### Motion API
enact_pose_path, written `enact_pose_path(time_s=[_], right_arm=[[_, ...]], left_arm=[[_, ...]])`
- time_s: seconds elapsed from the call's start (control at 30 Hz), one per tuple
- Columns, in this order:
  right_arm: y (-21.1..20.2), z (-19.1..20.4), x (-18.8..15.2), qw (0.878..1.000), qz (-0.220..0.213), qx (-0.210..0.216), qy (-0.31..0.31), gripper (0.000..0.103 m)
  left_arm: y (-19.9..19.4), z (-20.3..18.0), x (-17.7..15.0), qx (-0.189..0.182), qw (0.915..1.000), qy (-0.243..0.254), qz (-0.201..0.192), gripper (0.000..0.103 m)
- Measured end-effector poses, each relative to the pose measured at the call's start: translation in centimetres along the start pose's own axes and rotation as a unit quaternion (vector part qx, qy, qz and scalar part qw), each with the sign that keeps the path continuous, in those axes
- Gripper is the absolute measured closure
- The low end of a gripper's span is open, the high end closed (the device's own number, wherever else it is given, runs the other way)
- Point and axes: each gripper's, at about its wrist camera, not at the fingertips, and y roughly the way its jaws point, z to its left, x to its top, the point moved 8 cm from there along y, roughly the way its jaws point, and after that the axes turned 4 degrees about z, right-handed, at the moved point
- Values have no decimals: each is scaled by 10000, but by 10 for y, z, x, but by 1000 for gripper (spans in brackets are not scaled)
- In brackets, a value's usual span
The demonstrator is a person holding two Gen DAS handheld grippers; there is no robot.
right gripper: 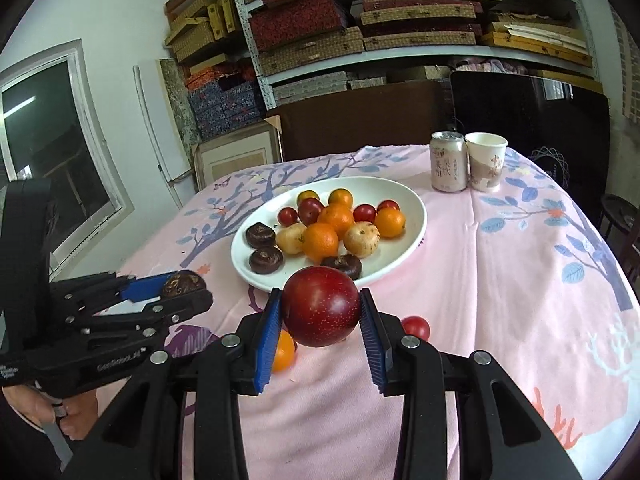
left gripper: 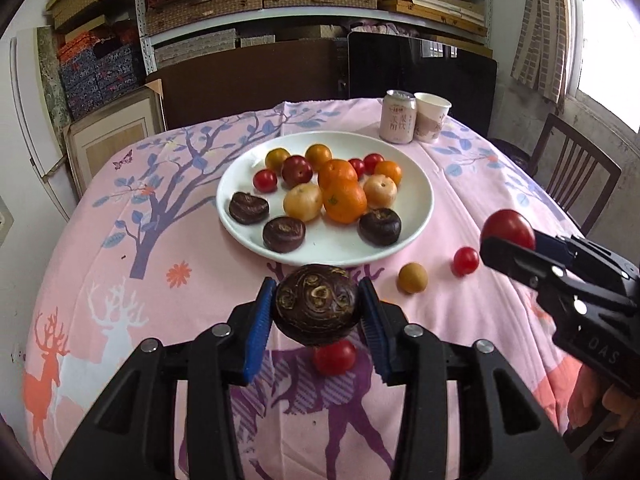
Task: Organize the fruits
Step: 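Lower both held fruits onto the white plate and open both tools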
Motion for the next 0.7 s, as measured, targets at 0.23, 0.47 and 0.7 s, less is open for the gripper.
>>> enact_pose_path(time_s=[0.23,0.47,0.7], right_arm=[[29,5,33,9975,133,-108,-681,65],[88,18,32,9944,609,198,-840,65],[120,29,31,9905,865,232,-1047,61]], left_arm=[[41,26,40,136,9991,-367,139,62],[85,51,64,330,9975,-550,307,62],[113,51,77,357,9973,-547,325,43]])
